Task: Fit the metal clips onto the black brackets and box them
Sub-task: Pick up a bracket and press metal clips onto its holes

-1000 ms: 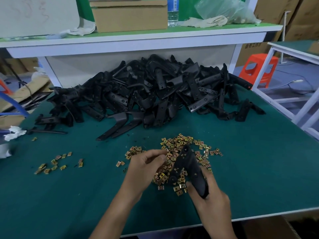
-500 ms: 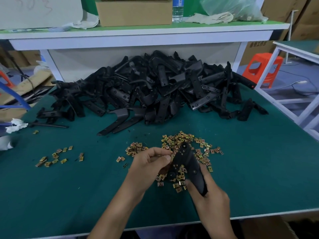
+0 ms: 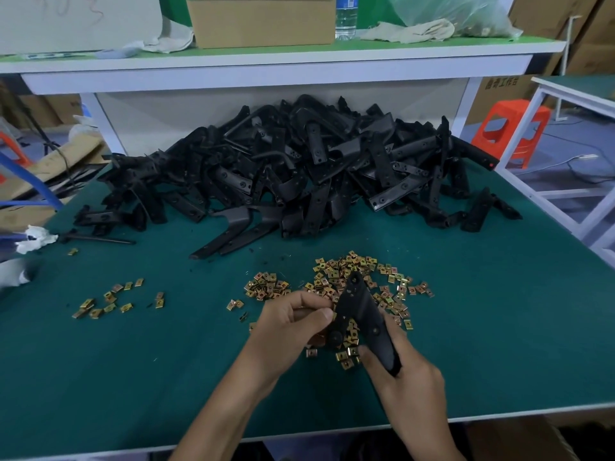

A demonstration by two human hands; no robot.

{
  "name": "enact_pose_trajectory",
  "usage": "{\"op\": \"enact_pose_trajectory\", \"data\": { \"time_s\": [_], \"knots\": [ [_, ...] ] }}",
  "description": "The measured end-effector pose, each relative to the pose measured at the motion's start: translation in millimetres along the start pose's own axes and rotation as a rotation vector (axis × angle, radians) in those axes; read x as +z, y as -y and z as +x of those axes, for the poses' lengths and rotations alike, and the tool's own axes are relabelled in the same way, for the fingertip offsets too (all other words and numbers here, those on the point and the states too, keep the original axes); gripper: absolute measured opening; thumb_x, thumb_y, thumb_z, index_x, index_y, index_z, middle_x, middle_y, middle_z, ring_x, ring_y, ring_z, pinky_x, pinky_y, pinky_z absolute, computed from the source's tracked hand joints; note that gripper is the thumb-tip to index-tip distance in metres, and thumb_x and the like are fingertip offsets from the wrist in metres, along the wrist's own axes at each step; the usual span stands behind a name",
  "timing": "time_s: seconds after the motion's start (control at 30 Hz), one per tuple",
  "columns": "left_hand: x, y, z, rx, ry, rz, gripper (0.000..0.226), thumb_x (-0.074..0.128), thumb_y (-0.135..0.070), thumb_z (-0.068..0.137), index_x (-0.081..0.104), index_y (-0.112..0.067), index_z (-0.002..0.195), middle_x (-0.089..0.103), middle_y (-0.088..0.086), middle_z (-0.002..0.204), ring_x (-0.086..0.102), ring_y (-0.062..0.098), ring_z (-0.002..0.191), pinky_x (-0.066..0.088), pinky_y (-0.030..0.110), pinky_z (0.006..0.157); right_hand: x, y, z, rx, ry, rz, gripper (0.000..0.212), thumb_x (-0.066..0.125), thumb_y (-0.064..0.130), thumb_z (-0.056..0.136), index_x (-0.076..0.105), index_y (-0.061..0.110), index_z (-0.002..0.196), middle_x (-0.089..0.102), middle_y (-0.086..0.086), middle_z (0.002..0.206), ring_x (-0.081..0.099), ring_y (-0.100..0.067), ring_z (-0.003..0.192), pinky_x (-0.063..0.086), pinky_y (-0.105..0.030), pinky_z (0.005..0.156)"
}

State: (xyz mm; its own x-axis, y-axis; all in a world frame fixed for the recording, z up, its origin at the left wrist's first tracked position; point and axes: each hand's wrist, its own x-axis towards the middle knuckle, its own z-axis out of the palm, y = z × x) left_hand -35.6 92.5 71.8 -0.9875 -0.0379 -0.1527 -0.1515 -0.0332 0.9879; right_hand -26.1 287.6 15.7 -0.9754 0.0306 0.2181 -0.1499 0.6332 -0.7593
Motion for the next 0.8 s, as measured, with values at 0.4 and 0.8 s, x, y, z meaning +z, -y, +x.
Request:
{"op": "enact_pose_trajectory", "data": {
  "time_s": [0.4,0.8],
  "knots": [
    [11,-8,-6,-0.065,0.008,0.100,0.006,0.069,-0.012,0.094,0.071,-0.007,0.093,0.077,0.002,0.080,0.067,0.006,0.068,0.050,0.019,0.061,5,0,-1,-0.062,-0.047,-0.068,0.072,0.088,0.027,0.077,0.058,0.034,0.142,0.072,0.007,0.081,0.070,-0.017,0.073,0.043,-0.025,0.059],
    [-23,13,68,0.328,-0.217,1.062,0.021,0.057,-0.021,0.102,0.075,-0.011,0.101,0.073,0.004,0.100,0.063,0.023,0.096,0.047,0.034,0.093,-1,0,0,0.054,-0.006,0.077,0.066,0.077,0.042,0.084,0.049,0.047,0.143,0.070,0.009,0.077,0.065,-0.009,0.072,0.047,-0.022,0.062]
  ]
}}
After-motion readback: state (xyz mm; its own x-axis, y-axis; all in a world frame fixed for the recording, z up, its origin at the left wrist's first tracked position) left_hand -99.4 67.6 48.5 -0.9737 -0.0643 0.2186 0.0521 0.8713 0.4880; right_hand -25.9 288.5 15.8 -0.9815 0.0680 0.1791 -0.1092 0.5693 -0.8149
